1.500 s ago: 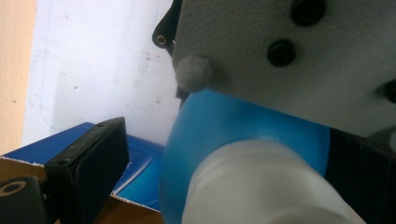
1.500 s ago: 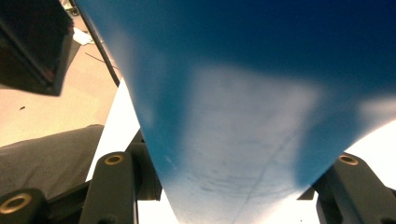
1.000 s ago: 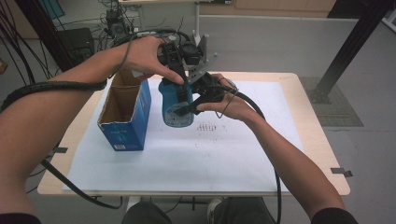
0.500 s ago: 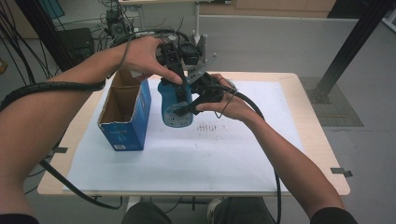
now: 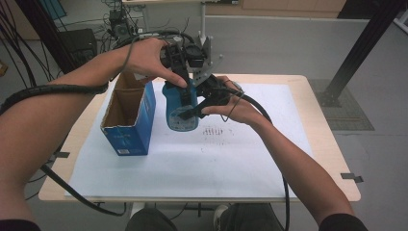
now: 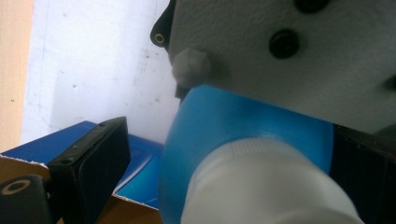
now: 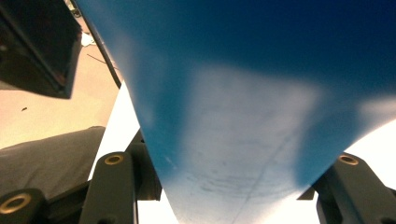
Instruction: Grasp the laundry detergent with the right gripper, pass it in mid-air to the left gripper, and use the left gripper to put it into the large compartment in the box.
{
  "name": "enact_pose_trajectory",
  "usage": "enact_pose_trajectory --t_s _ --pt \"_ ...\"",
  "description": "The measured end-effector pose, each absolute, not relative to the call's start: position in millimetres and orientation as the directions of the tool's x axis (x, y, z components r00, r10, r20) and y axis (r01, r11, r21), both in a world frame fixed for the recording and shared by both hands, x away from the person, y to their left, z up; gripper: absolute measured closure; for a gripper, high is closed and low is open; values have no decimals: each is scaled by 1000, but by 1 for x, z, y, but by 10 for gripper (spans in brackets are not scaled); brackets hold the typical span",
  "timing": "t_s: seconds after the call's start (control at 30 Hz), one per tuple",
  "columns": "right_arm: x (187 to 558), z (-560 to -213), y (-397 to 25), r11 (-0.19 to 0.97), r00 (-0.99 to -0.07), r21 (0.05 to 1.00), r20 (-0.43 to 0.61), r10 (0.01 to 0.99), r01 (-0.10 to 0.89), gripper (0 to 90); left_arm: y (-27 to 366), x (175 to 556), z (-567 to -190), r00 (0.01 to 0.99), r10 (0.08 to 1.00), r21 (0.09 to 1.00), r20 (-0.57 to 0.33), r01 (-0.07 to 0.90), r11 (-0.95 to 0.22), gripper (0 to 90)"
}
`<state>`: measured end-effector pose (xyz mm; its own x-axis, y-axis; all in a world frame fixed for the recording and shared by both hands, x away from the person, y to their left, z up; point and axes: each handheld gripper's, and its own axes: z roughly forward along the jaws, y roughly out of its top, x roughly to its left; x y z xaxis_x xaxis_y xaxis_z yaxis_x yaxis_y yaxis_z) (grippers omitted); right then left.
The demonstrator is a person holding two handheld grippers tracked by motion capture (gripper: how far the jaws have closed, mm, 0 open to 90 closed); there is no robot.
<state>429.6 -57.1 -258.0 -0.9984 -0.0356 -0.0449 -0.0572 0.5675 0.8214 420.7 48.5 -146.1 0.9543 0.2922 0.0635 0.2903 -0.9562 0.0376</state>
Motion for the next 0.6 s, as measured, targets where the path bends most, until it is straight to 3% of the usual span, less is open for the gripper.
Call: enact_pose_trajectory --t_s 0.23,0.6 --pt "429 -258 -57 566 -998 822 -47 -38 -60 438 48 421 -146 955 287 31 67 286 -958 98" --pt "427 -257 -57 568 -998 821 -48 -39 -62 438 48 420 -146 959 276 25 62 275 -961 235"
